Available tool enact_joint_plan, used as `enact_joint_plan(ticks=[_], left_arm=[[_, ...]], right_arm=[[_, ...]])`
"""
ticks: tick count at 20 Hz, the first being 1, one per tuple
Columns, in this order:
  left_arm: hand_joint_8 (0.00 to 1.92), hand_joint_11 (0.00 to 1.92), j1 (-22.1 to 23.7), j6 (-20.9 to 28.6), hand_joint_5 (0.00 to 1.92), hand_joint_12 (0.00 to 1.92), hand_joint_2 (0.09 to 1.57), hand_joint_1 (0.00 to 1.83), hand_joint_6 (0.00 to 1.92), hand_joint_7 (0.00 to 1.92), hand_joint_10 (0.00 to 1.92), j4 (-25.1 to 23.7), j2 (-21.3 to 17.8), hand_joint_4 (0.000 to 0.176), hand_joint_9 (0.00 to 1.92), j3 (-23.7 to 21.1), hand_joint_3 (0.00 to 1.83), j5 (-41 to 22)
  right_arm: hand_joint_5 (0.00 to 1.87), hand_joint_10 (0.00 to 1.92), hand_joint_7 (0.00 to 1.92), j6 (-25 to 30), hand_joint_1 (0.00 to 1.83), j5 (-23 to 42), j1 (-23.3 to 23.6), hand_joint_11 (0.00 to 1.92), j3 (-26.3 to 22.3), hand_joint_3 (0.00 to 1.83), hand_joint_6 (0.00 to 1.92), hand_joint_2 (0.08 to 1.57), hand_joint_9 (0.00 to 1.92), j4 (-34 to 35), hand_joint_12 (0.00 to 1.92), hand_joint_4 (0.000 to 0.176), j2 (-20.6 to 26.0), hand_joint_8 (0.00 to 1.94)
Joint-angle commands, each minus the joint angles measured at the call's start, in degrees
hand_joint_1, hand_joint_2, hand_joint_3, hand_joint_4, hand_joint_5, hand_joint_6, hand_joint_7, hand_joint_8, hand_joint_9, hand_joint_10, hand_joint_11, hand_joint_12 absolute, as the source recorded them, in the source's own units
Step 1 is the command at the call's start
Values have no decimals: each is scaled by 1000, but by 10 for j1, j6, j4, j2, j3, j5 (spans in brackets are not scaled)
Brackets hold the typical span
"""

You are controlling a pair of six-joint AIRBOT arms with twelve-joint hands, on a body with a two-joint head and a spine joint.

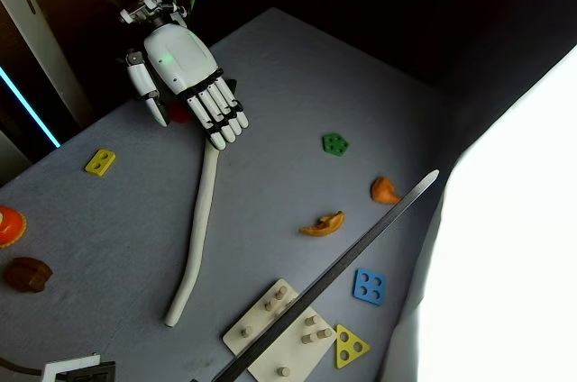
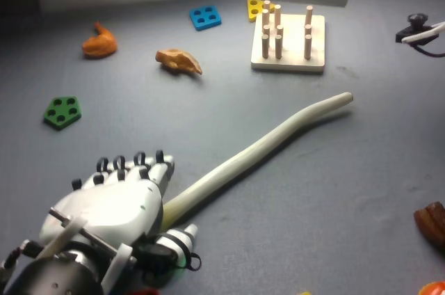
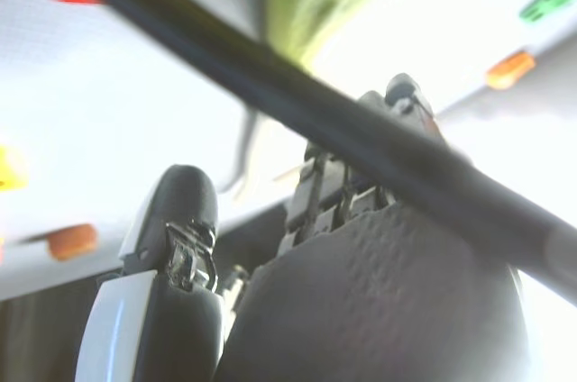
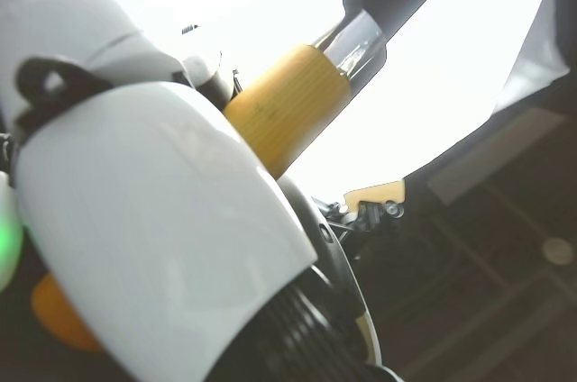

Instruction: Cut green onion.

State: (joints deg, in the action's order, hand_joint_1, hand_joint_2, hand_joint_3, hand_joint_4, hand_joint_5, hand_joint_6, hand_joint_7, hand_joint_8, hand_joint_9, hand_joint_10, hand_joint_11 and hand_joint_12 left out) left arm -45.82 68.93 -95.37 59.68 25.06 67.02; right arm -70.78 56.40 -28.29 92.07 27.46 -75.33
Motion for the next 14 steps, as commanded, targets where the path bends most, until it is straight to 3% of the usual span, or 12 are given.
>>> enact_joint_plan(ticks=[1, 3, 6, 8, 11, 14], left_arm=[[5, 38, 7, -3, 10, 42, 1415, 476, 3, 46, 9, -57, -7, 8, 50, 6, 0, 5], [2, 1, 9, -3, 22, 132, 1412, 475, 0, 48, 1, -83, -17, 8, 41, 16, 0, -33], [0, 0, 20, -4, 0, 84, 1445, 350, 0, 1, 0, -110, -25, 5, 13, 27, 11, -61], [1, 0, 30, -19, 0, 114, 1419, 437, 0, 4, 3, -120, -29, 1, 5, 35, 0, -90], [0, 0, 50, -51, 0, 90, 1428, 414, 0, 0, 0, -133, -34, 7, 0, 54, 1, -151], [0, 0, 62, -60, 0, 110, 1430, 398, 0, 0, 0, -137, -44, 4, 0, 60, 2, -172]], right_arm=[[1229, 1921, 1427, 14, 1543, 90, 1, 1585, 15, 0, 1921, 1125, 1506, -12, 1921, 176, -1, 1941], [1235, 1921, 1421, 26, 1573, 99, -4, 1582, 40, 0, 1921, 1109, 1501, -25, 1921, 176, -19, 1941], [1227, 1921, 1419, 40, 1558, 99, -8, 1567, 64, 0, 1921, 1115, 1492, -32, 1921, 176, -36, 1941], [1214, 1921, 1406, 40, 1562, 96, -12, 1575, 69, 0, 1921, 1115, 1493, -32, 1921, 176, -42, 1941], [1204, 1921, 1390, 40, 1549, 93, -22, 1563, 75, 0, 1921, 1124, 1482, -32, 1921, 176, -49, 1941], [1224, 1921, 1407, 40, 1537, 93, -31, 1569, 86, 0, 1921, 1133, 1501, -32, 1921, 176, -60, 1941]])
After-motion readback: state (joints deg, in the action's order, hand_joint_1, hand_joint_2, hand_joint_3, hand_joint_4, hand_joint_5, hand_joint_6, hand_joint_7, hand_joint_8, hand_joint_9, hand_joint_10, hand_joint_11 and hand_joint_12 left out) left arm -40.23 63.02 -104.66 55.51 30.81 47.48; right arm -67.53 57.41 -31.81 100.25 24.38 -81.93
